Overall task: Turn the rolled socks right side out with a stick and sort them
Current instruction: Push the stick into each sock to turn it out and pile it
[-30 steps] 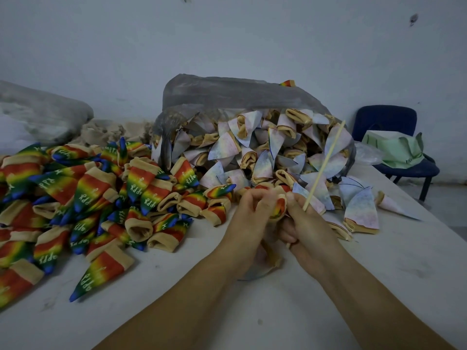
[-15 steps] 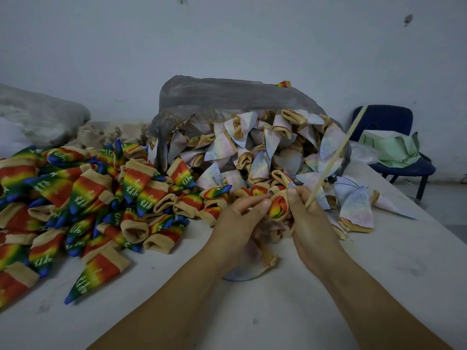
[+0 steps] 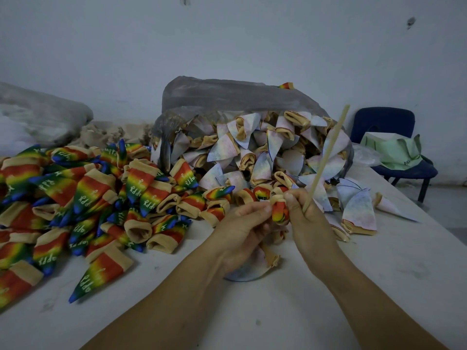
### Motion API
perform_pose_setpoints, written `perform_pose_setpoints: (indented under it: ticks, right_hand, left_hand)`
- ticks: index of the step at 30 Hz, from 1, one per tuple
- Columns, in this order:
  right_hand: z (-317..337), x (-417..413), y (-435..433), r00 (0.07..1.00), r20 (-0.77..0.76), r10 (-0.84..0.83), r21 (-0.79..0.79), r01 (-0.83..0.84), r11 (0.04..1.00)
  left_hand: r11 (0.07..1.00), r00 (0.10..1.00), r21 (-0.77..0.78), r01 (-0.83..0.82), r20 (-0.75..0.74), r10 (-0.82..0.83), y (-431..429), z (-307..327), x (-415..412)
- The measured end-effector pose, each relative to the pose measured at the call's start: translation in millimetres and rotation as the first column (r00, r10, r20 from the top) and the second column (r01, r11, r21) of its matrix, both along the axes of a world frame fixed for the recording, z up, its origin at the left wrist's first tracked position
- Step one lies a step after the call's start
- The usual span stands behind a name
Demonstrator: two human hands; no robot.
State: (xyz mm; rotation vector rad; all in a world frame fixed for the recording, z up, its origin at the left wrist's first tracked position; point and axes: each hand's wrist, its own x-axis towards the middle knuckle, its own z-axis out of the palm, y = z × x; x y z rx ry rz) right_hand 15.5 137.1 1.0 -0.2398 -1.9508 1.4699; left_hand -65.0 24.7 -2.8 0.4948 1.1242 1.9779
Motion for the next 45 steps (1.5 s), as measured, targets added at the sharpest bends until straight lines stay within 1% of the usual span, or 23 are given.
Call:
perform_pose_setpoints:
  ticks: [2, 5, 8, 10, 14, 15, 17, 18, 19, 20, 22, 24, 25, 27, 29, 31, 32, 33, 34, 36, 38, 41, 45]
  right_hand:
    - [-0.7, -1.4, -2.2, 0.998, 0.008, -0.055, 0.064, 0.055, 0.996]
    - [-3.6, -3.3, -4.4, 0.990, -0.013, -0.143, 0.183, 0.143, 0.973]
    - [-7.1, -5.0, -6.0, 0.987, -0.021, -0.160, 0.216, 0.160, 0.963]
    - [-7.3, -6.8, -3.7, 0.980, -0.032, -0.196, 0.236, 0.198, 0.951]
    - [-6.4, -8.8, 1.6, 0.987, -0.025, -0.161, 0.065, 0.162, 0.985]
    - [-5.9, -8.4, 0.7, 0.991, 0.003, -0.131, 0.011, 0.131, 0.991]
    - [-6.1, -6.5, -0.5, 0.998, 0.038, -0.044, -0.118, 0.048, 0.992]
    - [-6.6, -5.6, 0.1, 0.999, 0.040, -0.004, -0.179, 0.011, 0.984]
    - [-5.5, -5.0, -0.3, 0.999, 0.047, 0.017, -0.215, -0.006, 0.977]
    - [-5.3, -5.3, 0.3, 0.998, 0.059, 0.020, -0.216, -0.007, 0.976]
    - [-4.4, -5.3, -0.3, 0.997, 0.081, 0.021, -0.213, -0.003, 0.977]
    - [-4.1, -4.6, -1.2, 0.995, 0.085, 0.050, -0.245, -0.028, 0.969]
    - [-3.3, -3.4, -1.9, 0.993, 0.094, 0.073, -0.261, -0.046, 0.964]
    - [-2.9, -0.6, -2.6, 0.988, 0.100, 0.116, -0.284, -0.083, 0.955]
    - [-2.1, 1.6, -3.9, 0.988, 0.114, 0.104, -0.212, -0.078, 0.974]
    - [-0.1, 2.8, -2.2, 0.981, 0.193, 0.009, -0.017, -0.006, 1.000]
    - [-0.3, 4.0, 1.2, 0.971, 0.234, -0.042, 0.088, 0.022, 0.996]
    - [0.5, 6.7, 4.0, 0.958, 0.277, -0.077, 0.166, 0.031, 0.986]
    - [-0.3, 9.7, 8.8, 0.946, 0.311, -0.095, 0.232, 0.022, 0.972]
    - [0.5, 18.2, 17.0, 0.928, 0.359, -0.099, 0.333, -0.028, 0.942]
    - [1.8, 24.2, 23.2, 0.907, 0.409, -0.099, 0.427, -0.095, 0.899]
    - [3.3, 27.4, 31.5, 0.868, 0.462, -0.180, 0.582, -0.144, 0.801]
    - [2.9, 27.9, 33.5, 0.848, 0.441, -0.293, 0.712, -0.132, 0.689]
  left_hand:
    - [0.999, 0.998, -0.028, -0.045, -0.052, 0.044, 0.3, -0.3, 0.4]
    - [0.987, 0.989, -0.080, -0.142, -0.041, 0.139, 1.0, 0.4, -1.3]
    - [0.988, 0.987, -0.034, -0.153, 0.052, 0.154, 0.8, 3.8, -3.0]
    - [0.994, 0.982, 0.048, -0.095, 0.168, 0.085, -2.4, 7.6, -2.5]
    - [0.952, 0.912, 0.272, 0.144, 0.337, -0.234, -9.3, 13.0, 2.4]
    - [0.955, 0.905, 0.272, 0.121, 0.365, -0.219, -8.4, 13.4, 2.6]
    - [0.985, 0.935, 0.166, -0.033, 0.353, -0.028, -4.5, 13.3, 2.6]
    - [0.987, 0.964, 0.069, -0.147, 0.232, 0.128, -2.8, 12.2, 3.1]
    - [0.960, 0.960, -0.034, -0.280, 0.018, 0.280, -2.4, 10.4, 4.1]
    - [0.912, 0.896, -0.089, -0.399, -0.249, 0.368, -3.3, 9.4, 5.5]
    - [0.891, 0.641, -0.028, -0.454, -0.705, 0.304, -5.6, 9.4, 8.0]
    - [0.909, 0.394, -0.001, -0.416, -0.901, 0.180, -2.6, 4.1, 10.8]
    - [0.924, 0.375, -0.006, -0.383, -0.915, 0.150, -0.9, 2.2, 12.9]
    - [0.946, 0.505, -0.023, -0.323, -0.849, 0.153, 0.4, -2.3, 14.2]
    - [0.935, 0.670, -0.013, -0.355, -0.701, 0.245, -0.4, -3.1, 11.7]
    - [0.914, 0.849, -0.058, -0.401, -0.398, 0.347, -3.1, -0.1, 1.5]
    - [0.926, 0.915, -0.042, -0.376, -0.172, 0.364, -4.7, 0.8, -6.0]
    - [0.938, 0.937, 0.046, -0.344, 0.079, 0.340, -6.8, 1.8, -13.5]
    - [0.928, 0.908, 0.146, -0.342, 0.307, 0.286, -10.2, 3.5, -19.7]
    - [0.889, 0.803, 0.243, -0.389, 0.562, 0.198, -19.3, 3.9, -31.7]
    - [0.870, 0.767, 0.285, -0.403, 0.624, 0.151, -24.8, 3.4, -41.2]
    - [0.871, 0.798, 0.299, -0.389, 0.583, 0.156, -26.0, 1.0, -46.0]
    - [0.871, 0.809, 0.301, -0.389, 0.563, 0.166, -27.3, 0.1, -48.6]
